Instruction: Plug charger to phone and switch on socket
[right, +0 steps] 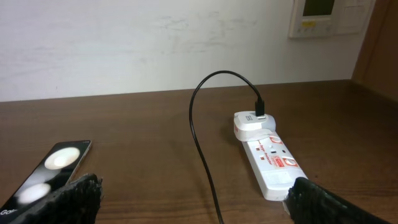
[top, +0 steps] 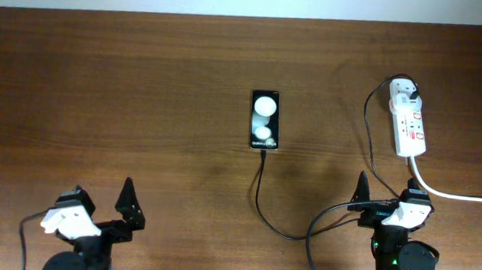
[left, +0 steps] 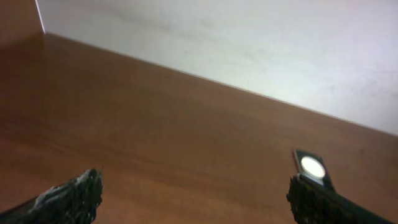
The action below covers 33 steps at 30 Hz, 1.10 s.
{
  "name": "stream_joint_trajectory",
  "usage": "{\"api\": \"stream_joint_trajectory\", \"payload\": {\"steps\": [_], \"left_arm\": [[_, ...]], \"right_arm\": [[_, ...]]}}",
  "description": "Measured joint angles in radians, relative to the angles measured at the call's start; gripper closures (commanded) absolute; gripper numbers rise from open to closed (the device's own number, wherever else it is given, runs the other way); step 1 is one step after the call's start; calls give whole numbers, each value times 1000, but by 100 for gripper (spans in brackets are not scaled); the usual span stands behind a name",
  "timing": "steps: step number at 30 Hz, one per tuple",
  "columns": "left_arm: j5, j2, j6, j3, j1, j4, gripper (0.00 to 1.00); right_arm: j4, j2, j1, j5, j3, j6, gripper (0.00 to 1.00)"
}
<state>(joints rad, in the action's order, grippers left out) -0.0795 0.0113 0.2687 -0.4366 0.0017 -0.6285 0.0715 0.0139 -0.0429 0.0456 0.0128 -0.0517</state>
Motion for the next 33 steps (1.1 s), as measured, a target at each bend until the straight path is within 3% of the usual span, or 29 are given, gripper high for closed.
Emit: {"api": "stream_joint_trajectory", "payload": {"steps": [10, 18, 33], "left_arm": [[46, 0, -32, 397, 0, 515, 1], [114, 0, -303, 418, 0, 545, 1], [114, 0, -337, 418, 0, 545, 1]], "right_arm": [[0, 0, 0, 0, 0, 0, 1], [0, 0, 0, 0, 0, 0, 1], [0, 0, 0, 0, 0, 1, 1]]}}
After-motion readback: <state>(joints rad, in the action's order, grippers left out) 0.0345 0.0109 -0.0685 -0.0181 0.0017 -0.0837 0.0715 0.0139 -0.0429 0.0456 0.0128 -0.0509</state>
